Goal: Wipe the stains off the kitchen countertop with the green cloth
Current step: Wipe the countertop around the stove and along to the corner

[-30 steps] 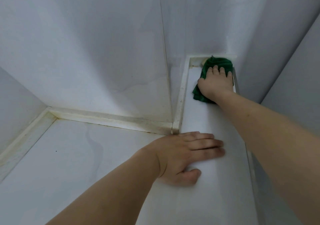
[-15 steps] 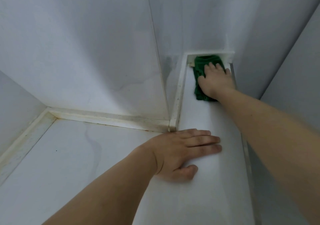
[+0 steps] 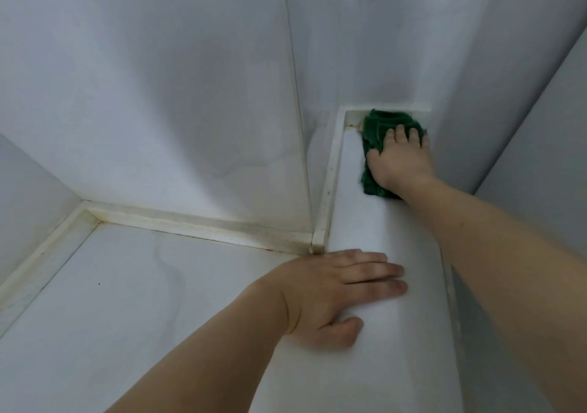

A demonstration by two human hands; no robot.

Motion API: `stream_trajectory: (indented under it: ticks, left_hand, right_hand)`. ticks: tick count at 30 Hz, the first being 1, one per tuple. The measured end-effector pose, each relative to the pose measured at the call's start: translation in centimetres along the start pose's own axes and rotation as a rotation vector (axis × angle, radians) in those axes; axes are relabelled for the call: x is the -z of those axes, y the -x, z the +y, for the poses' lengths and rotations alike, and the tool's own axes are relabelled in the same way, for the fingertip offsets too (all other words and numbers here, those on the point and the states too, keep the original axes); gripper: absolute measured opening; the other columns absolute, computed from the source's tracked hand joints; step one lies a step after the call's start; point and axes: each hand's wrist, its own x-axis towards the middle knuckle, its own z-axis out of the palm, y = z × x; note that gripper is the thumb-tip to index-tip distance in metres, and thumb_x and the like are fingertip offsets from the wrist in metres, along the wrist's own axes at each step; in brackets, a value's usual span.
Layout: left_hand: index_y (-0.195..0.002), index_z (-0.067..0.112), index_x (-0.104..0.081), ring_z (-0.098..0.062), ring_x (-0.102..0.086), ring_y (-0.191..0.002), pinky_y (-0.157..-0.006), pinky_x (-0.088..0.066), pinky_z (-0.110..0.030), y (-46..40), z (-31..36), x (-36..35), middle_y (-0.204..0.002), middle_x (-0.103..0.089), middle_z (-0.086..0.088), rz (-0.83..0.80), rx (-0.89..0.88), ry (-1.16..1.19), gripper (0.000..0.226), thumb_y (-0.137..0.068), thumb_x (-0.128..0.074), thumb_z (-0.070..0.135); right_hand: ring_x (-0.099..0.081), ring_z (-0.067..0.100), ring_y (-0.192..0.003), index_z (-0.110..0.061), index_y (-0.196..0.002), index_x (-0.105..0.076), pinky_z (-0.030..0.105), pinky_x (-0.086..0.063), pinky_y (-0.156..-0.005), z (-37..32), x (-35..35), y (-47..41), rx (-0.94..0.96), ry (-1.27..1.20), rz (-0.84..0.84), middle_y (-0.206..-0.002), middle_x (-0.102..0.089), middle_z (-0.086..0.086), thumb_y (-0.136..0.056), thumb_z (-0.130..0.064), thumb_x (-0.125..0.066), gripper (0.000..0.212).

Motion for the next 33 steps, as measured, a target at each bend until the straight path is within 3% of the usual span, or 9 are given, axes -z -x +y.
stream_trajectory:
  ticks: [9, 20, 26, 33]
  left_hand:
    - [-0.154, 0.013, -0.032, -0.020, -0.015, -0.152, -0.120, -0.023, -0.043, 0.1, -0.3, 0.2, -0.162, -0.027, -0.005, -0.011, 0.017, 0.042, 0.066, -0.092, -0.037, 0.035]
    - [-0.156, 0.018, -0.028, -0.016, -0.010, -0.152, -0.121, -0.020, -0.041, 0.3, -0.1, 0.5, -0.163, -0.023, 0.000, -0.057, 0.053, 0.016, 0.068, -0.091, -0.039, 0.035]
    - [-0.157, 0.020, -0.025, -0.014, -0.009, -0.153, -0.121, -0.021, -0.041, 0.2, 0.1, 0.6, -0.164, -0.020, 0.003, -0.072, 0.050, -0.008, 0.068, -0.092, -0.039, 0.034]
    - [-0.155, 0.016, -0.028, -0.016, -0.012, -0.152, -0.121, -0.022, -0.040, 0.1, 0.0, 0.4, -0.163, -0.023, -0.001, -0.031, 0.028, 0.013, 0.064, -0.094, -0.040, 0.032]
  right_hand:
    - [-0.012, 0.026, -0.148, -0.013, -0.155, -0.015, 0.041, -0.005, -0.120, 0.3, 0.6, -1.9, 0.280, 0.016, -0.020, -0.162, -0.011, 0.005, -0.099, -0.035, -0.023, 0.060]
    - [-0.009, 0.018, -0.148, -0.024, -0.154, -0.017, 0.037, -0.008, -0.120, -0.1, 1.0, 0.4, 0.462, 0.012, -0.051, -0.162, -0.010, -0.004, -0.100, -0.031, -0.023, 0.055]
    - [-0.006, 0.016, -0.149, -0.022, -0.155, -0.017, 0.037, -0.004, -0.121, 1.0, 1.3, 2.7, 0.482, -0.051, -0.069, -0.162, -0.011, -0.002, -0.098, -0.034, -0.028, 0.059]
    - [-0.003, 0.018, -0.149, -0.022, -0.155, -0.010, 0.039, -0.005, -0.121, 1.1, 1.0, -0.5, 0.433, -0.034, -0.087, -0.163, -0.004, 0.000, -0.099, -0.040, -0.024, 0.060]
